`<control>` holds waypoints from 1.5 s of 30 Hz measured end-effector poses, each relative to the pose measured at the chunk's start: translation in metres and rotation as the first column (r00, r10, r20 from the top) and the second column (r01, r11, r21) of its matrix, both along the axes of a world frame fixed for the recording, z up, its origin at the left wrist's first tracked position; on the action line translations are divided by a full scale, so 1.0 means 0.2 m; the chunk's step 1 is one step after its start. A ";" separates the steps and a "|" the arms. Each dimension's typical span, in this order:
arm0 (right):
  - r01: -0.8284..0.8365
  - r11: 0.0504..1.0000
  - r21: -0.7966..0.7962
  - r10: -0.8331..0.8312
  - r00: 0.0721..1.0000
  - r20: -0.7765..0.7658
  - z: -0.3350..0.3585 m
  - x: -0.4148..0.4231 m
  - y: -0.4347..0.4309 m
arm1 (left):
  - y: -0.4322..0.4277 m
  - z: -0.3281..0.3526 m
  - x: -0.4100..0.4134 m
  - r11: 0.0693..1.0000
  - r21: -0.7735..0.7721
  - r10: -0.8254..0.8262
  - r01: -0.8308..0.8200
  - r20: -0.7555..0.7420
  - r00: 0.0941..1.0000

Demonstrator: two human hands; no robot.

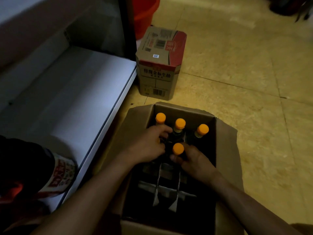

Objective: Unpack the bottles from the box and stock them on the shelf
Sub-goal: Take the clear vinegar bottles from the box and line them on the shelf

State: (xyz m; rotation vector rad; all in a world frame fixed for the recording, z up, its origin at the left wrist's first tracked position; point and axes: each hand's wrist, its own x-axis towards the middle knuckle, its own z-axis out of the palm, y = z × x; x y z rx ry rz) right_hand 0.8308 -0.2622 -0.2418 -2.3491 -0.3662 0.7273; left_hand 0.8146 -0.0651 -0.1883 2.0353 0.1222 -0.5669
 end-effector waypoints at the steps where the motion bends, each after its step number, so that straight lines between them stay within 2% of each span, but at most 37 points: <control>1: 0.017 1.000 0.019 -0.017 1.000 0.013 -0.02 -0.01 0.00 | 0.01 0.00 0.01 0.999 -0.030 0.030 -0.030 0.019 0.999; 4: 0.043 0.997 0.064 -0.048 0.995 0.082 -0.06 -0.04 0.00 | 0.01 0.02 0.02 0.996 -0.070 0.067 -0.060 0.106 0.992; 7: 0.066 0.991 0.117 -0.077 0.992 0.095 -0.01 -0.03 -0.02 | -0.01 0.02 0.01 0.999 -0.052 -0.004 0.013 0.162 0.987; 11: 0.124 0.969 0.214 -0.152 0.981 0.118 0.19 0.02 -0.02 | 0.01 -0.01 0.00 0.992 -0.035 -0.111 0.118 0.160 0.981; 18: 0.245 0.890 0.384 -0.333 0.926 0.179 0.54 0.05 0.03 | -0.02 0.01 0.01 0.990 -0.059 -0.112 0.127 0.208 0.972; 23: 0.280 0.772 0.570 -0.446 0.878 0.174 0.70 0.05 0.08 | -0.07 0.04 0.01 0.993 -0.089 -0.053 0.072 0.205 0.977; 27: 0.250 0.662 0.707 -0.470 0.873 0.131 0.75 0.08 0.09 | -0.11 0.07 0.00 0.982 -0.189 0.045 -0.005 0.204 0.978; 30: 0.231 0.628 0.743 -0.408 0.911 0.062 0.77 0.10 0.06 | -0.13 0.09 -0.01 0.962 -0.269 0.103 -0.047 0.198 0.975; 34: 0.139 0.738 0.661 -0.181 0.984 -0.005 0.72 0.16 -0.02 | -0.13 0.13 -0.03 0.917 -0.396 0.092 -0.037 0.120 0.988; 37: 0.133 0.790 0.598 -0.031 0.984 -0.178 0.71 0.16 -0.06 | -0.11 0.17 -0.03 0.879 -0.475 0.060 -0.040 0.026 0.998; 39: 0.173 0.760 0.626 0.022 0.956 -0.291 0.71 0.15 -0.05 | -0.11 0.18 -0.03 0.864 -0.503 0.031 -0.028 -0.002 1.000; 42: 0.227 0.699 0.678 -0.001 0.948 -0.317 0.69 0.16 -0.04 | -0.12 0.19 -0.03 0.810 -0.584 0.037 -0.060 -0.050 0.998; 45: 0.331 0.624 0.708 -0.125 0.936 -0.328 0.68 0.17 -0.01 | -0.16 0.17 -0.04 0.690 -0.706 0.070 -0.156 -0.150 0.986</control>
